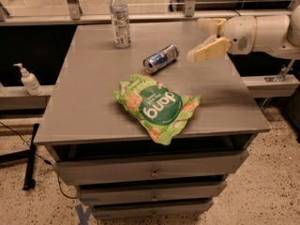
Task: Knock redbull can over
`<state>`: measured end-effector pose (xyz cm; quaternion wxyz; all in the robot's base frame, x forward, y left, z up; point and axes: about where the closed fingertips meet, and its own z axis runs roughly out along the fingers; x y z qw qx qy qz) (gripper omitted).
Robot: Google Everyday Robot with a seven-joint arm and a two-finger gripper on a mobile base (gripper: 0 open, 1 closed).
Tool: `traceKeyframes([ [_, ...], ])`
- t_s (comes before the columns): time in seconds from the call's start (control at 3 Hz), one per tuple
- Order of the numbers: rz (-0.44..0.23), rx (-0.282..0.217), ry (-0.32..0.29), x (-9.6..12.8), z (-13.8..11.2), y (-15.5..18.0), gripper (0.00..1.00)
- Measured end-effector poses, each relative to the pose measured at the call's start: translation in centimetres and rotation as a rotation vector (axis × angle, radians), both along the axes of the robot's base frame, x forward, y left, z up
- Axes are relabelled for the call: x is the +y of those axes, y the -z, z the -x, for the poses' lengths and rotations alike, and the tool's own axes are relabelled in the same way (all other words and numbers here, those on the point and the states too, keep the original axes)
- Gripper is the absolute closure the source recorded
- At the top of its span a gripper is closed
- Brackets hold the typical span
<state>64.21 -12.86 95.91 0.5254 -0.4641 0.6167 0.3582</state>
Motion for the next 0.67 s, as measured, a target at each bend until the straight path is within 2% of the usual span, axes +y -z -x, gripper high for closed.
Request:
traceKeyframes([
  [0.33,0.066,-0.054,0.079,-5.47,-0.18,-0.21,0.0],
  [0.67,0.07,-0.064,0.088,-5.96,-0.32,-0.58,0.0],
])
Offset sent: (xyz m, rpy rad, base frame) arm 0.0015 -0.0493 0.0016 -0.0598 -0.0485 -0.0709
